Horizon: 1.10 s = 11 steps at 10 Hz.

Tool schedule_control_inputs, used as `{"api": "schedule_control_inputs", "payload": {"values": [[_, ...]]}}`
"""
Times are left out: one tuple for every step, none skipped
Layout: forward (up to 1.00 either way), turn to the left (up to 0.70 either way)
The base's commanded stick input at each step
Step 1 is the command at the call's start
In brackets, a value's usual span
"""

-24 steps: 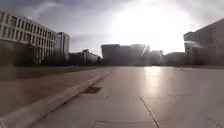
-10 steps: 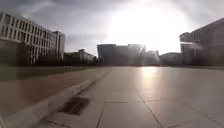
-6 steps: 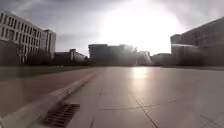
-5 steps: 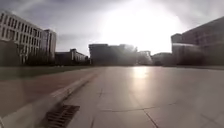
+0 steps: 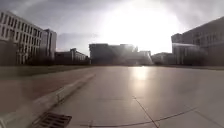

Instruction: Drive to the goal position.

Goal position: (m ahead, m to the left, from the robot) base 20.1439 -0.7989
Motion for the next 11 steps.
{"api": "schedule_control_inputs", "payload": {"values": [[0.7, 0.0], [0.7, 0.0], [0.7, 0.0], [0.7, 0.0], [0.7, 0.0], [0.7, 0.0], [0.7, 0.0], [0.7, 0.0], [0.7, 0.0], [0.7, 0.0], [0.7, 0.0]]}}
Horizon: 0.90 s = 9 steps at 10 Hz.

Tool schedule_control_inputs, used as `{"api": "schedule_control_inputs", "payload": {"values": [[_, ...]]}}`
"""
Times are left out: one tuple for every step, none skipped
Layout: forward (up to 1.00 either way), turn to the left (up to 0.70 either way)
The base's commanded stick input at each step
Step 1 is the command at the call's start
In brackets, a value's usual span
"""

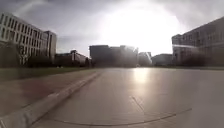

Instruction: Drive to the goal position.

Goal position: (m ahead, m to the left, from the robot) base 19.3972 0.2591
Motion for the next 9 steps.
{"api": "schedule_control_inputs", "payload": {"values": [[0.7, 0.0], [0.7, 0.0], [0.7, 0.0], [0.7, 0.0], [0.7, 0.0], [0.7, 0.0], [0.7, 0.0], [0.7, 0.0], [0.7, 0.0]]}}
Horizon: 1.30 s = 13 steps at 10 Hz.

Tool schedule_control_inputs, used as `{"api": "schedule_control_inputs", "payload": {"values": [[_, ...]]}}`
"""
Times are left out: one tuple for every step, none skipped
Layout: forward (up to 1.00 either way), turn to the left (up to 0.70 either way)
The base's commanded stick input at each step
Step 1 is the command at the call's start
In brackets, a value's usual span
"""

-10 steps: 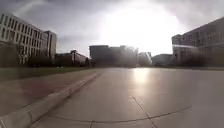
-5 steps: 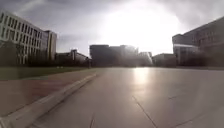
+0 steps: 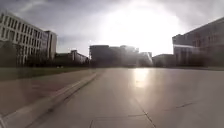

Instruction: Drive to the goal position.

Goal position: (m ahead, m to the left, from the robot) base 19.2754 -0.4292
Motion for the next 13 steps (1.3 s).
{"api": "schedule_control_inputs", "payload": {"values": [[0.7, 0.0], [0.7, 0.0], [0.7, 0.0], [0.7, 0.0], [0.7, 0.0], [0.7, 0.0], [0.7, 0.0], [0.7, 0.0], [0.7, 0.0], [0.7, 0.0], [0.7, 0.0], [0.7, 0.0], [0.7, 0.0]]}}
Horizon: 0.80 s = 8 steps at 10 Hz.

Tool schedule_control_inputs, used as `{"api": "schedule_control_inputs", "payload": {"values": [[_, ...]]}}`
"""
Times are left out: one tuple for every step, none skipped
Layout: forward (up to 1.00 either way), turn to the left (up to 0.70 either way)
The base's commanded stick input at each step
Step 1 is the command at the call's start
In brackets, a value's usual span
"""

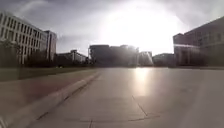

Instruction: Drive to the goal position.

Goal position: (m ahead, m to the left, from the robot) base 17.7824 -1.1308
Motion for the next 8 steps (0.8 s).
{"api": "schedule_control_inputs", "payload": {"values": [[0.7, 0.0], [0.7, 0.0], [0.7, 0.0], [0.7, 0.0], [0.7, 0.0], [0.7, 0.0], [0.7, 0.0], [0.7, 0.0]]}}
